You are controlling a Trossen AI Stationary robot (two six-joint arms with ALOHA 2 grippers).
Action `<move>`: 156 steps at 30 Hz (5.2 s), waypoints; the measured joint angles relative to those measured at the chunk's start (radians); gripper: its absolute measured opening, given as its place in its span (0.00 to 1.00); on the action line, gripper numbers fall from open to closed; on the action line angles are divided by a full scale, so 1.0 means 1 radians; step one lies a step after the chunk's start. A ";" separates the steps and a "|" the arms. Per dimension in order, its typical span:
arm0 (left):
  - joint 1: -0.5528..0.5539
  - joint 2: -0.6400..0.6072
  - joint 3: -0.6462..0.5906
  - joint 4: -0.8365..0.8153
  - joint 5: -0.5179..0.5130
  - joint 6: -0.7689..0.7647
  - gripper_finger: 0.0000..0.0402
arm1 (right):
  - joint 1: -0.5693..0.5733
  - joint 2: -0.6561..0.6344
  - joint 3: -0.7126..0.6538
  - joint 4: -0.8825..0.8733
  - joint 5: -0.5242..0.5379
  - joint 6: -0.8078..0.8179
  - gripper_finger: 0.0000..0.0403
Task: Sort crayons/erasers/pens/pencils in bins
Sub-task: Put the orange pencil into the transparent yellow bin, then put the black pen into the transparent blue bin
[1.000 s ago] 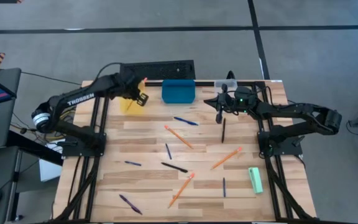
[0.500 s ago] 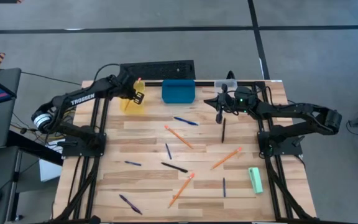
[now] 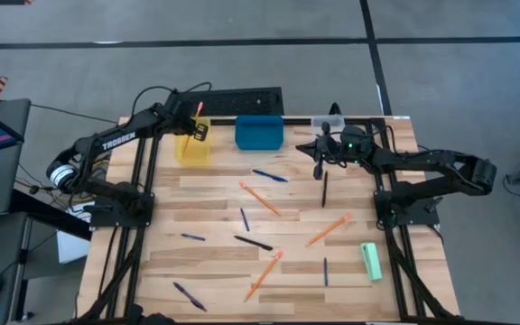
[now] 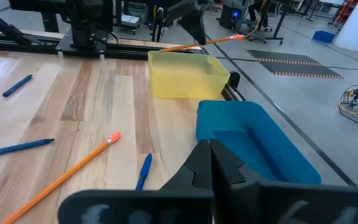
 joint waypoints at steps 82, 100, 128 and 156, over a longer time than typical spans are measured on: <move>-0.549 -0.242 -0.396 0.658 0.068 0.269 0.00 | 0.137 0.000 0.176 -0.500 0.133 -0.092 0.01; -0.708 -0.244 -0.718 1.337 0.139 0.154 0.00 | 0.404 0.014 0.271 -1.085 0.130 0.008 0.13; -0.719 -0.244 -0.764 1.395 0.110 0.224 0.00 | 0.542 0.317 0.360 -1.272 0.435 -0.577 0.50; -0.719 -0.244 -0.764 1.382 0.111 0.226 0.00 | 0.535 0.390 0.370 -1.303 0.444 -0.785 0.28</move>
